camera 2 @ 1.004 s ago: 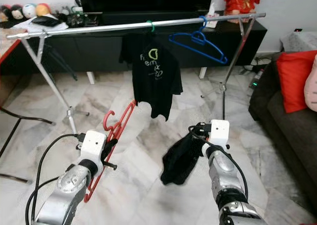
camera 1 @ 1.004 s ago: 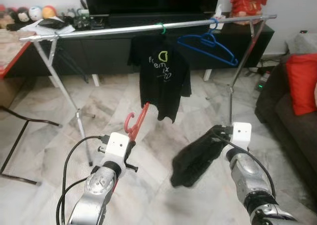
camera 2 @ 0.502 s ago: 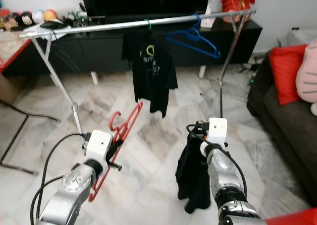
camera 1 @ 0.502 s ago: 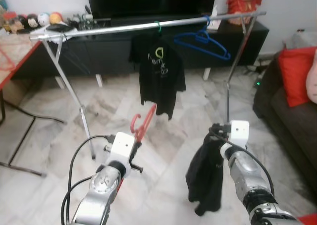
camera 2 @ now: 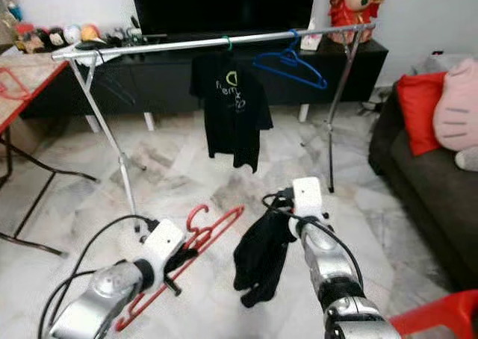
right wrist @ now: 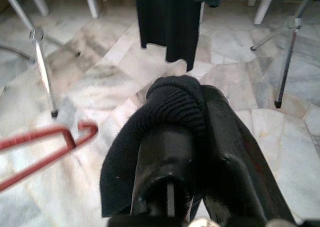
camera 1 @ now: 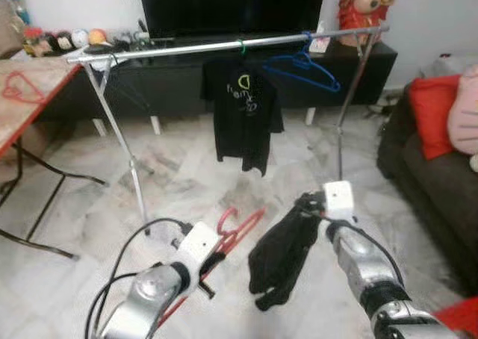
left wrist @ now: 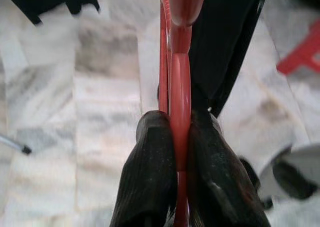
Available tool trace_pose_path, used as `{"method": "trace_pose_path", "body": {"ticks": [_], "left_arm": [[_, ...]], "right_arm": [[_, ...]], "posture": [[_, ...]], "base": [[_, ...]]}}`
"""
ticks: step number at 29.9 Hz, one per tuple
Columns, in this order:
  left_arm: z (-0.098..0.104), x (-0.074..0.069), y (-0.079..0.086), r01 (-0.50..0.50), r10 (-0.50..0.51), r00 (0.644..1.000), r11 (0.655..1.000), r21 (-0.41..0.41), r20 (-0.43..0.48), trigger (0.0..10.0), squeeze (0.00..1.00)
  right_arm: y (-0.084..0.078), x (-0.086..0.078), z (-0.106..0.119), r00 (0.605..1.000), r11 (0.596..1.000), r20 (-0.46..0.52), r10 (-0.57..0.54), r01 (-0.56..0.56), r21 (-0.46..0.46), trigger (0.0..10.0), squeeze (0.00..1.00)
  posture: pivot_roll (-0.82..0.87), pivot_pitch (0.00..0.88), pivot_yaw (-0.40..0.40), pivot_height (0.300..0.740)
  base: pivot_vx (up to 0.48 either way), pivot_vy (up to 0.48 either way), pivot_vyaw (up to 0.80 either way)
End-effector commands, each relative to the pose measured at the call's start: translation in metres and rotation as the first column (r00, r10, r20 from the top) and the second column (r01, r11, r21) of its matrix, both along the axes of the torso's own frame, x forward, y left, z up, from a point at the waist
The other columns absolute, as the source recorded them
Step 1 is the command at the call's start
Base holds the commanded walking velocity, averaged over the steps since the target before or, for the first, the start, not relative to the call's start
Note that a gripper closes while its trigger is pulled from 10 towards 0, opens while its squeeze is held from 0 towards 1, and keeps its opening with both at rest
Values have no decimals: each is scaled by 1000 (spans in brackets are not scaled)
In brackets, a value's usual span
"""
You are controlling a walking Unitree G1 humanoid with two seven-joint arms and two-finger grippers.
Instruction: Hang hanger
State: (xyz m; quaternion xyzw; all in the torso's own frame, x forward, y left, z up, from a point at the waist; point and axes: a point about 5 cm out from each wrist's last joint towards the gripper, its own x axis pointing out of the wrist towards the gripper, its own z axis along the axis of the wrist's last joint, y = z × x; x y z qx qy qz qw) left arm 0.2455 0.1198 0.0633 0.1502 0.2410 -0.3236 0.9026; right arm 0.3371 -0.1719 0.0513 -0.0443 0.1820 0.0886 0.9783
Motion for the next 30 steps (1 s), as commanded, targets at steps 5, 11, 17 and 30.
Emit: {"method": "trace_pose_path", "body": {"ticks": [5,11,17,30], "left_arm": [[10,-1,-11,128,-127,991,992,19,-47,10000,0],[10,-13,-21,290,-286,952,956,30,-105,10000,0],[13,-17,-26,372,-364,922,927,45,-133,10000,0],[14,4,-25,300,-297,954,946,127,-39,10000,0]], "right_arm": [[14,9,6,996,994,-40,84,-87,-73,10000,0],[21,8,0,988,981,-93,120,-132,-142,10000,0],[20,10,1,991,976,-93,96,-112,-187,10000,0],[27,17,9,992,978,-73,99,-111,-177,10000,0]], "posture": [[26,0,10,740],[33,0,11,740],[37,0,8,740],[35,0,7,740]], "base": [[0,0,0],[0,0,0],[0,0,0],[0,0,0]]}}
